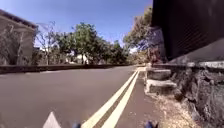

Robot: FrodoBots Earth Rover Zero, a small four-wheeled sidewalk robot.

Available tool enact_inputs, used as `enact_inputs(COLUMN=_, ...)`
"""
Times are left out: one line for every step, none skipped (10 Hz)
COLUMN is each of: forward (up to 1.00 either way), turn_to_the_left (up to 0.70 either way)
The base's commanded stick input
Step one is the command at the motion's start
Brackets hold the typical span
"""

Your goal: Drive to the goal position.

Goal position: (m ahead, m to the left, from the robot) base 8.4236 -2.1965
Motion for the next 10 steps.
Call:
enact_inputs(forward=0.85, turn_to_the_left=0.00)
enact_inputs(forward=0.85, turn_to_the_left=0.00)
enact_inputs(forward=0.85, turn_to_the_left=0.00)
enact_inputs(forward=0.85, turn_to_the_left=0.00)
enact_inputs(forward=0.85, turn_to_the_left=0.00)
enact_inputs(forward=0.85, turn_to_the_left=0.00)
enact_inputs(forward=0.85, turn_to_the_left=0.00)
enact_inputs(forward=0.85, turn_to_the_left=0.00)
enact_inputs(forward=0.85, turn_to_the_left=0.00)
enact_inputs(forward=0.85, turn_to_the_left=0.00)
